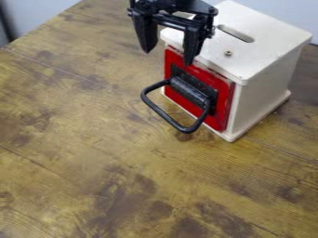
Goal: Close the drawer
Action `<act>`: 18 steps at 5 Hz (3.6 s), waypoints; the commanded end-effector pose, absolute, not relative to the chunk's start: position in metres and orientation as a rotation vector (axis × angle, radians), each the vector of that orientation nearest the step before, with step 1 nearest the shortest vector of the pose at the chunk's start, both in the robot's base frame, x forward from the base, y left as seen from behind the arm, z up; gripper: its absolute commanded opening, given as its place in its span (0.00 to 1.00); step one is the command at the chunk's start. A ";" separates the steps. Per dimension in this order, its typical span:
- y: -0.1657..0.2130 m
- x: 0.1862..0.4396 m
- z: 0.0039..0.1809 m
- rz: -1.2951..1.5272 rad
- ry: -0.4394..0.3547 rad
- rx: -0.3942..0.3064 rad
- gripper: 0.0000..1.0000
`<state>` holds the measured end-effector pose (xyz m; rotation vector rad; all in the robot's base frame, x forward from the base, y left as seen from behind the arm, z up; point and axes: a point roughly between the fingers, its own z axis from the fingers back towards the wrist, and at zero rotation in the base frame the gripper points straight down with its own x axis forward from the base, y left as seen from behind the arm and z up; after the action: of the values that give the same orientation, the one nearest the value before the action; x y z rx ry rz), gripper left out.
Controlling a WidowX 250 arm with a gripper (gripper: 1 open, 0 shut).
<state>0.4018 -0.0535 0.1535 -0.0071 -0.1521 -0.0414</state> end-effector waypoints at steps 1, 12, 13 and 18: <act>-0.034 0.407 0.166 -0.037 -0.185 -0.014 1.00; -0.092 0.406 0.166 -0.341 -0.188 -0.029 1.00; -0.093 0.409 0.158 -0.302 -0.166 -0.031 1.00; -0.078 0.403 0.162 -0.161 -0.219 -0.018 1.00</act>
<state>0.4030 -0.0845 0.1221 -0.0055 -0.1169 -0.1736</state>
